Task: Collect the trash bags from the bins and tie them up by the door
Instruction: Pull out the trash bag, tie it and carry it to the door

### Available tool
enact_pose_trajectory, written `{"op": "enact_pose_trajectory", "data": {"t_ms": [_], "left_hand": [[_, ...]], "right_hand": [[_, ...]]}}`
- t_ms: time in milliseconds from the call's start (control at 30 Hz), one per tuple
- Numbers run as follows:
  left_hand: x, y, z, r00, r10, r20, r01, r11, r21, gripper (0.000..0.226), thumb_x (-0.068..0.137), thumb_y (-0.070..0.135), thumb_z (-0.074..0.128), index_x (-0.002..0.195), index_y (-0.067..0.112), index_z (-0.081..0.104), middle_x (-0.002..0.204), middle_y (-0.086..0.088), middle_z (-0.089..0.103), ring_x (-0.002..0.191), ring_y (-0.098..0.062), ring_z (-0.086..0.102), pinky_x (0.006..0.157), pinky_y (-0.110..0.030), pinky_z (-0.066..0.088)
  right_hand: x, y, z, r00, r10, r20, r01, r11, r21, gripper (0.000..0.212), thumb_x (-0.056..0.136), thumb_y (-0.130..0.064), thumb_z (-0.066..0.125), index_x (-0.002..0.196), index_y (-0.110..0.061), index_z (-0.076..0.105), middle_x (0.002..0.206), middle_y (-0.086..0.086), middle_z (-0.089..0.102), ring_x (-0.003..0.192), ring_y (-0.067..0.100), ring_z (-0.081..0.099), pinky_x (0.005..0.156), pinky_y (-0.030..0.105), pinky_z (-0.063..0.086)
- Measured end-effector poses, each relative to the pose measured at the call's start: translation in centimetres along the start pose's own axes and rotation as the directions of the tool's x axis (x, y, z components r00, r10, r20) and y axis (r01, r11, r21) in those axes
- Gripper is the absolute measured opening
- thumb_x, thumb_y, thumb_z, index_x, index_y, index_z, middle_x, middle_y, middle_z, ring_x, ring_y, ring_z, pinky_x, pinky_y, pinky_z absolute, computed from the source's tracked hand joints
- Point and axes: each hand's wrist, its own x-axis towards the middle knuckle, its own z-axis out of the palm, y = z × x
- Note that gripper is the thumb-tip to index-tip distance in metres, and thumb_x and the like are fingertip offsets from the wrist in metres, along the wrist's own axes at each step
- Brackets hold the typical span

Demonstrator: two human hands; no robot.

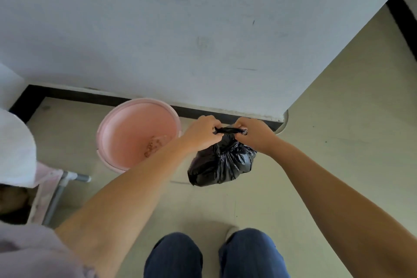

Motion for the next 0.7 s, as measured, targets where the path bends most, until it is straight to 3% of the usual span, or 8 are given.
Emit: {"op": "enact_pose_trajectory", "data": {"t_ms": [100,167,300,367,433,533,633,700], "left_hand": [[-4.1,4.4,-5.8,1.0,0.002,0.015,-0.002,1.0,0.003,0.012,0.088,0.021,0.056,0.093,0.016,0.064,0.093,0.002,0.052,0.092,-0.019,0.05,0.082,-0.035,0.042],[-7.0,7.6,-9.9,1.0,-0.01,0.018,0.01,1.0,-0.014,0.01,0.088,0.022,0.056,0.093,0.017,0.064,0.09,0.004,0.051,0.089,-0.019,0.052,0.082,-0.035,0.043],[-12.6,13.0,-16.9,0.998,-0.048,0.026,0.049,0.999,-0.008,0.017,0.089,0.022,0.055,0.102,0.013,0.063,0.095,0.001,0.053,0.089,-0.018,0.051,0.082,-0.031,0.042],[-16.3,15.6,-20.1,0.998,-0.054,0.03,0.053,0.999,0.011,0.019,0.091,0.019,0.052,0.107,0.011,0.061,0.093,-0.001,0.055,0.083,-0.018,0.053,0.068,-0.019,0.04],[-19.8,17.3,-22.6,0.998,-0.046,0.042,0.045,0.999,0.011,0.016,0.095,0.016,0.048,0.107,0.013,0.057,0.073,0.004,0.046,0.059,-0.01,0.044,0.049,-0.012,0.027],[-24.8,19.2,-25.3,0.996,-0.077,0.051,0.075,0.996,0.042,0.011,0.095,0.012,0.046,0.092,0.013,0.056,0.059,0.006,0.038,0.047,-0.007,0.036,0.041,-0.012,0.029],[-27.6,17.5,-26.1,0.995,-0.099,0.032,0.096,0.992,0.088,0.023,0.087,0.024,0.051,0.066,0.031,0.051,0.059,0.006,0.048,0.051,-0.013,0.048,0.054,-0.03,0.048],[-28.3,14.8,-25.7,0.987,-0.162,0.007,0.16,0.982,0.101,0.015,0.083,0.038,0.05,0.069,0.036,0.056,0.067,0.005,0.061,0.056,-0.014,0.059,0.058,-0.042,0.056]], "right_hand": [[-3.8,-4.4,-5.3,1.0,-0.017,-0.01,0.017,1.0,-0.004,0.018,0.082,-0.018,0.055,0.1,-0.018,0.062,0.093,0.004,0.069,0.076,0.021,0.058,0.076,0.035,0.046],[-6.5,-7.6,-9.0,0.999,-0.031,-0.013,0.03,0.999,-0.012,0.017,0.083,-0.018,0.056,0.099,-0.018,0.061,0.09,0.005,0.067,0.062,0.016,0.05,0.067,0.03,0.04],[-11.3,-14.0,-15.6,0.998,-0.062,0.006,0.062,0.995,-0.076,0.019,0.087,-0.02,0.055,0.105,-0.014,0.059,0.085,0.001,0.058,0.067,0.022,0.051,0.067,0.029,0.037],[-13.9,-17.1,-18.1,0.996,-0.083,0.018,0.084,0.992,-0.096,0.019,0.088,-0.02,0.055,0.105,-0.014,0.058,0.086,0.004,0.062,0.063,0.02,0.05,0.066,0.028,0.036],[-16.3,-19.9,-19.6,0.995,-0.094,0.036,0.098,0.987,-0.125,0.02,0.088,-0.021,0.054,0.107,-0.015,0.058,0.091,0.007,0.064,0.064,0.02,0.05,0.067,0.028,0.036],[-19.8,-23.4,-20.6,0.991,-0.111,0.077,0.122,0.979,-0.16,0.023,0.089,-0.021,0.053,0.11,-0.015,0.059,0.093,0.011,0.065,0.065,0.023,0.052,0.066,0.029,0.039],[-22.4,-26.5,-21.0,0.979,-0.169,0.118,0.189,0.965,-0.181,0.024,0.088,-0.021,0.053,0.111,-0.015,0.058,0.094,0.011,0.063,0.078,0.03,0.058,0.073,0.036,0.047],[-23.5,-28.4,-20.9,0.967,-0.208,0.149,0.234,0.954,-0.187,0.025,0.087,-0.021,0.054,0.112,-0.014,0.058,0.087,0.006,0.056,0.075,0.027,0.052,0.069,0.033,0.042]]}}
